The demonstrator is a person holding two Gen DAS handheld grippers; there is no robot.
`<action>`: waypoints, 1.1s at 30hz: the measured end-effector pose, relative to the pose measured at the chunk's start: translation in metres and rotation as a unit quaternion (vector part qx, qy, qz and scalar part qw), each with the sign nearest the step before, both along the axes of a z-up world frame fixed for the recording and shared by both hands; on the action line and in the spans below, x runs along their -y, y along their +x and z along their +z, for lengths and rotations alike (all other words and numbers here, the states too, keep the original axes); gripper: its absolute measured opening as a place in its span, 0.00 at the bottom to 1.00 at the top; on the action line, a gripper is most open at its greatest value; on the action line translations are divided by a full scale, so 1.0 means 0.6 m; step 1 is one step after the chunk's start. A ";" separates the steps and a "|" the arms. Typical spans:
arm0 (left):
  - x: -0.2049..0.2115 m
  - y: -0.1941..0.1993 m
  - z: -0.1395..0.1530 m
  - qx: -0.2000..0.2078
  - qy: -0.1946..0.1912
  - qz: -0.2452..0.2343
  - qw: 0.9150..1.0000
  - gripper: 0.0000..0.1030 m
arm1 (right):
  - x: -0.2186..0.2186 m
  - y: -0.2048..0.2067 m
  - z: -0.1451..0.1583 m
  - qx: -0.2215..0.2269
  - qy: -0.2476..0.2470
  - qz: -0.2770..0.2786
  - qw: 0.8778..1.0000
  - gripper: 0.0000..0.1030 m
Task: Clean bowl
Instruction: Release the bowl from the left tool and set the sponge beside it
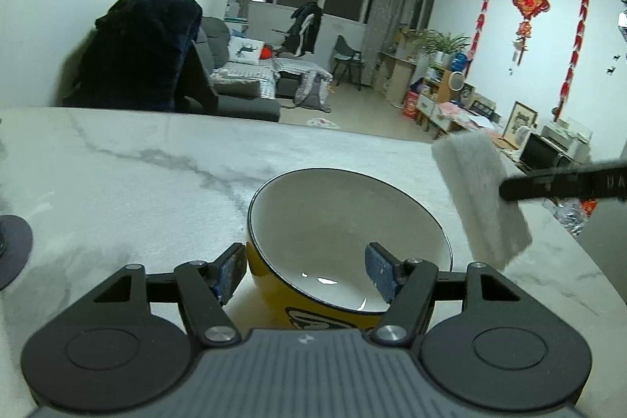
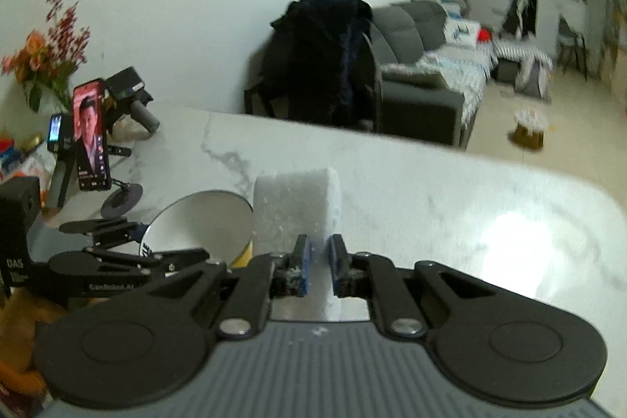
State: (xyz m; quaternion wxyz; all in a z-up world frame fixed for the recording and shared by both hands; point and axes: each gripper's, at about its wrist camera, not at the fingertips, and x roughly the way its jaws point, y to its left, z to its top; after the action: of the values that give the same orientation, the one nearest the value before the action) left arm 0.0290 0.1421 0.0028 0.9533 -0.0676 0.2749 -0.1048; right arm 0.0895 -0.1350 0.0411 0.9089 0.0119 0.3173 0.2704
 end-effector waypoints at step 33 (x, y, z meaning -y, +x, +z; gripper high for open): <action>0.011 -0.049 0.040 -0.055 0.035 0.111 0.992 0.99 | 0.011 -0.023 -0.035 -0.058 -0.005 -0.137 0.989 0.31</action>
State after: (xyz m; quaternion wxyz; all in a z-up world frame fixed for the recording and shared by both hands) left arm -0.0005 0.1355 0.0269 0.9444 -0.0694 0.3209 0.0150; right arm 0.0755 -0.1416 0.0201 0.9175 0.0660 0.3661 0.1408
